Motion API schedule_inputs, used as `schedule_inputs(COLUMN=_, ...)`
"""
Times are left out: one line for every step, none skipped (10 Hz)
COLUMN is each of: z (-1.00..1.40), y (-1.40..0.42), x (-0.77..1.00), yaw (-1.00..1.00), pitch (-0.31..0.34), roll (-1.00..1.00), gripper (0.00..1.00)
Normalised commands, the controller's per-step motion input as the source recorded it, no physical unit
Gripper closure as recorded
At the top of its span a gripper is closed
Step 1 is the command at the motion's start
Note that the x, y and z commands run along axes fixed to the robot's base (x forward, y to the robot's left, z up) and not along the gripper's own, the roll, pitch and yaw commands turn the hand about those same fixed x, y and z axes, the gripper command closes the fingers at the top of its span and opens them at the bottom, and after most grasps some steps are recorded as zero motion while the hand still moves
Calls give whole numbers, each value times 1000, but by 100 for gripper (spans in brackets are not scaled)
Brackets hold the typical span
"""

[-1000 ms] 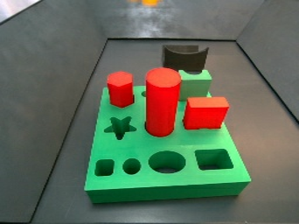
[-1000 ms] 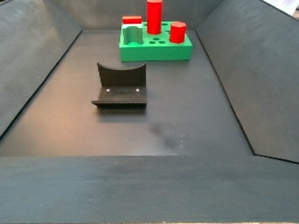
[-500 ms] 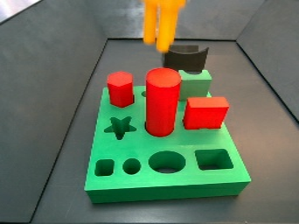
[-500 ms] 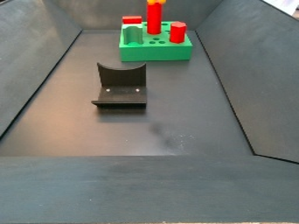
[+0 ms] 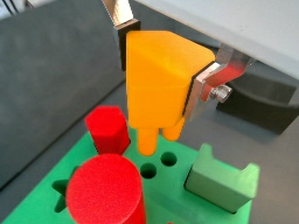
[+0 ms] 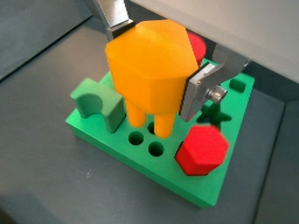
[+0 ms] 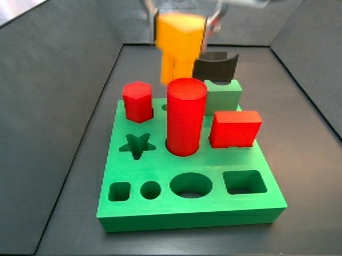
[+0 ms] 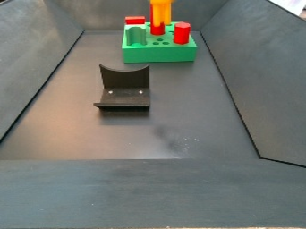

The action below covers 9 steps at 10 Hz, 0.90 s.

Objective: Pick up the 3 prong object. Move up. Move to above the board. Insert the 3 prong object.
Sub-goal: Insert the 3 prong object.

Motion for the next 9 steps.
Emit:
schedule_inputs(z=-531, y=0, x=0, yaw=-154, pitch=-81, roll=0, gripper=100)
schedule_inputs(z=-403, y=-14, x=94, yaw=-189, pitch=0, roll=109, gripper=100)
schedule_inputs(z=-303, y=-40, x=171, yaw=-246, pitch=71, roll=211, gripper=100)
schedule_inputs(z=-231, y=0, x=180, yaw=-371, pitch=133, roll=216, gripper=100)
schedule_inputs(z=-263, y=0, x=109, yaw=-411, pitch=69, roll=96, gripper=100)
schedule_inputs(z=-231, y=0, x=0, yaw=-229, pitch=0, roll=0, gripper=100)
schedule_inputs(z=-280, y=0, x=0, yaw=-9, pitch=0, roll=-6, gripper=100)
schedule_inputs(z=-369, y=0, x=97, yaw=0, pitch=-26, roll=-44, gripper=100)
schedule_inputs(z=-369, y=0, x=163, yaw=0, pitch=-20, roll=-27, gripper=100)
